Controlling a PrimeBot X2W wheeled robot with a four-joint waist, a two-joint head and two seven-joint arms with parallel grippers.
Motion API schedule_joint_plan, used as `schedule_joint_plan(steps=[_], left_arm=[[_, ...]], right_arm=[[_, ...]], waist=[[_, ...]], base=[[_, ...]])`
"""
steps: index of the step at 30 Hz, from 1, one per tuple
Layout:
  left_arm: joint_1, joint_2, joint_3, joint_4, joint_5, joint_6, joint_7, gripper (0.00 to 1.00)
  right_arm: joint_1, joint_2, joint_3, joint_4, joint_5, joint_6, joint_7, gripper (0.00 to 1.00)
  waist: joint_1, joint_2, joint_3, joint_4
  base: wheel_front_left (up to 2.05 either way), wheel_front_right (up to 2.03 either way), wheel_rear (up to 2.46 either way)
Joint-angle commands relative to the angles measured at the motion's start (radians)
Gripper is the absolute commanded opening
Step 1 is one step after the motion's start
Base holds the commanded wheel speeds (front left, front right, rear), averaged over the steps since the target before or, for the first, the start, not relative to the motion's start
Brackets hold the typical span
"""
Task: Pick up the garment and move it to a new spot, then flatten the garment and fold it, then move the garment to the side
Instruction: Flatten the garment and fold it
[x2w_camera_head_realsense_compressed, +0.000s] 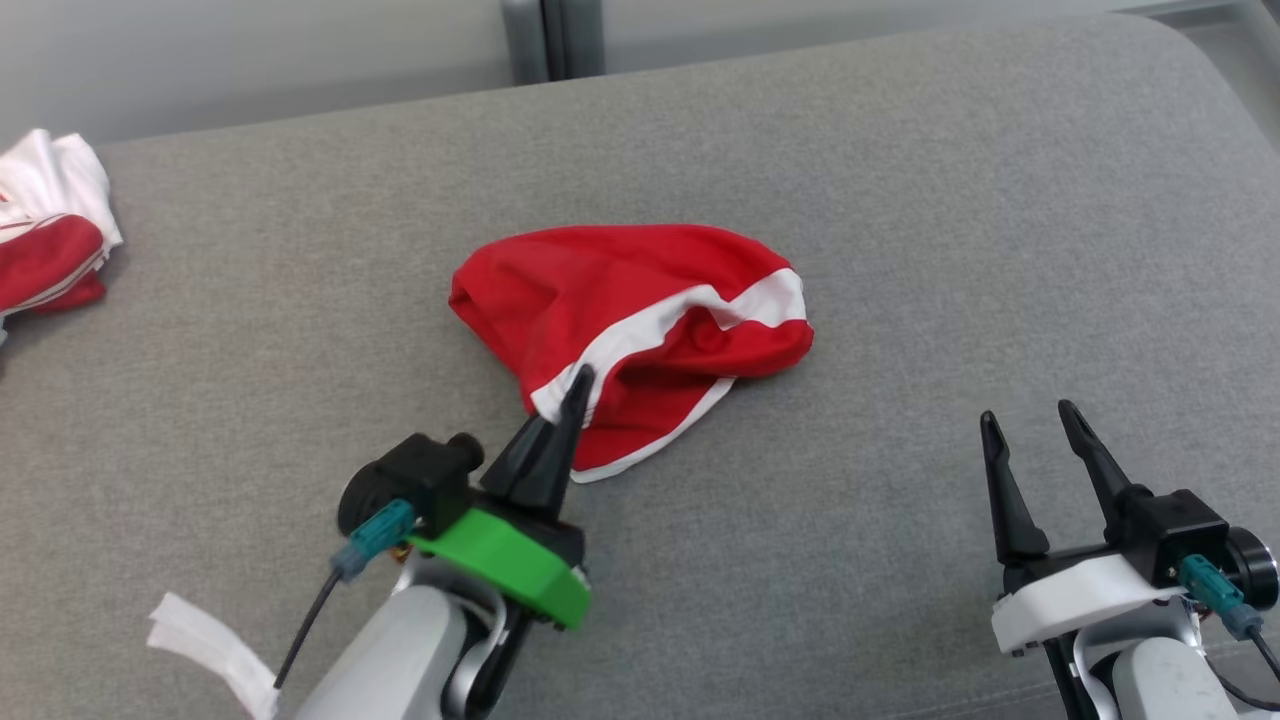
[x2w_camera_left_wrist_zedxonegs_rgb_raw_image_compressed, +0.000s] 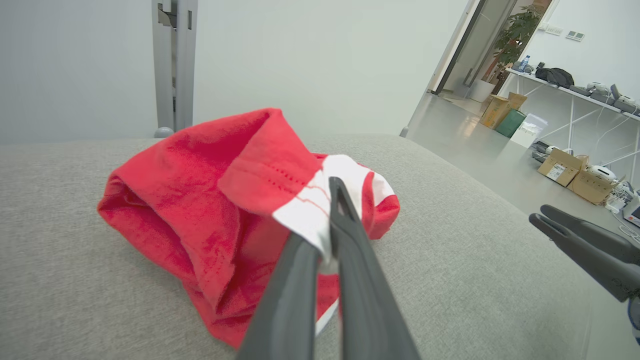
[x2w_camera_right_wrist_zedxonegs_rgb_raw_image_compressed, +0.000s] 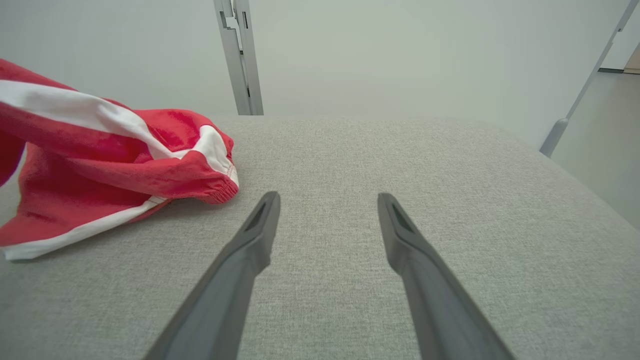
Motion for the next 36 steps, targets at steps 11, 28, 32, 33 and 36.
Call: schedule_joint_plan(steps=[11,28,32,33,36], left_arm=[[0.120,0.192,0.075,0.068,-0.042,0.012,0.056,0.00],[0.062,0.210,0.065,0.263,-0.053,0.000,0.006,1.00],[0.057,0.182,0.090,0.279,-0.040,-0.001,-0.003,1.00],[0.057,0.177,0.101,0.273,-0.036,-0.001,-0.003,1.00],[0.084,0.153,0.155,0.240,-0.014,0.003,-0.001,1.00]], right_arm=[[0.057,-0.004,0.002,0.003,-0.020,-0.001,-0.002,1.00],[0.016,-0.004,0.004,0.004,-0.040,-0.001,-0.002,1.00],[0.003,-0.004,0.005,0.000,-0.046,-0.001,-0.002,1.00],[-0.001,-0.004,0.005,0.000,-0.047,-0.001,-0.002,1.00],[-0.004,-0.004,0.004,-0.001,-0.051,-0.001,-0.002,1.00]], waist=[[0.0000,0.0000,-0.098,0.091],[0.0000,0.0000,-0.067,0.105],[0.0000,0.0000,-0.067,0.109],[0.0000,0.0000,-0.068,0.111],[0.0000,0.0000,-0.078,0.117]], base=[[0.00,0.00,0.00],[0.00,0.00,0.00],[0.00,0.00,0.00],[0.00,0.00,0.00],[0.00,0.00,0.00]])
